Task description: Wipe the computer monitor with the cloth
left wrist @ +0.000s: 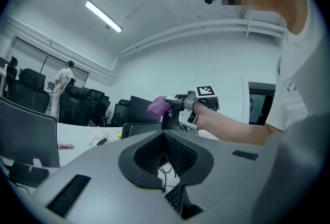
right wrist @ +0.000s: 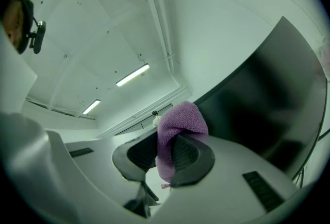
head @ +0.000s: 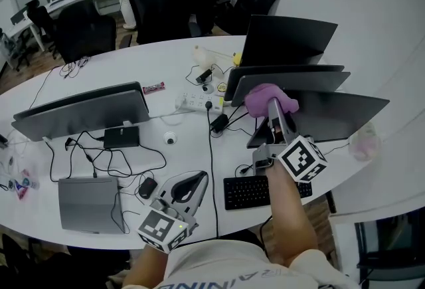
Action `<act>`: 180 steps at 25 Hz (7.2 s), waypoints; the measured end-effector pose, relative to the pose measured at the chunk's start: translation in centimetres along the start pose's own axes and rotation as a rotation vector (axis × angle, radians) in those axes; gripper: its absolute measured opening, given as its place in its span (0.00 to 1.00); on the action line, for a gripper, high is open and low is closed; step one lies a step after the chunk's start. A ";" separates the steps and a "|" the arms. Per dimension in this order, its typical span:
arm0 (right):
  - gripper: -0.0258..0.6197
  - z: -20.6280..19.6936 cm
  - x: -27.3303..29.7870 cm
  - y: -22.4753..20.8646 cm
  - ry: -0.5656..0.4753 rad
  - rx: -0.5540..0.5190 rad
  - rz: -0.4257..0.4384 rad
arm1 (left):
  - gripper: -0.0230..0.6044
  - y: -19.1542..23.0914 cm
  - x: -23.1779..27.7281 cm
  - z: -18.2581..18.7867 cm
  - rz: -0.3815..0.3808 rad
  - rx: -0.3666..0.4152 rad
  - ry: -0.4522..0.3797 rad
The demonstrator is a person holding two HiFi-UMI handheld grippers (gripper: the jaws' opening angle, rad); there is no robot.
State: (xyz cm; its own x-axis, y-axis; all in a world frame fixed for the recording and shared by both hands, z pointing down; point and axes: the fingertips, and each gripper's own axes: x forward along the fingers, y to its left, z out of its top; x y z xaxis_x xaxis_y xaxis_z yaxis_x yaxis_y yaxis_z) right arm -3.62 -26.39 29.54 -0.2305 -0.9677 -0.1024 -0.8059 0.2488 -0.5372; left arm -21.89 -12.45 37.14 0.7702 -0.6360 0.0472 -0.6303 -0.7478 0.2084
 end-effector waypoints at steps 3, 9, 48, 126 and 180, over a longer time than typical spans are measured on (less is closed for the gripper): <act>0.12 0.6 -0.1 0.4 -0.009 -0.001 0.006 | 0.04 -0.1 0.0 0.1 -0.003 -0.001 -0.002; 0.12 1.1 -1.0 1.8 0.004 -0.065 0.051 | 0.04 -0.6 0.1 0.3 -0.015 -0.005 -0.018; 0.13 6.5 1.5 -3.2 0.259 -0.758 0.124 | 0.04 -6.7 6.4 3.7 0.194 0.076 -0.090; 0.13 28.3 -10.9 -35.3 0.103 -0.820 -0.176 | 0.04 -24.8 36.4 0.1 -0.108 0.117 -0.043; 0.13 37.8 -16.9 -49.2 -0.097 -0.583 -0.405 | 0.04 -33.4 44.4 -3.1 -0.395 0.109 0.001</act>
State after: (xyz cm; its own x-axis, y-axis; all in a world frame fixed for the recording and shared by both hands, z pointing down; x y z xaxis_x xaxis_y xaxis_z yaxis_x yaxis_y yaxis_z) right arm 60.54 -23.88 26.03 0.1764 -0.9812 -0.0786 -0.9843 -0.1757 -0.0166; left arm 33.67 -15.11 35.26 0.9552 -0.2956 -0.0151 -0.2924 -0.9504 0.1059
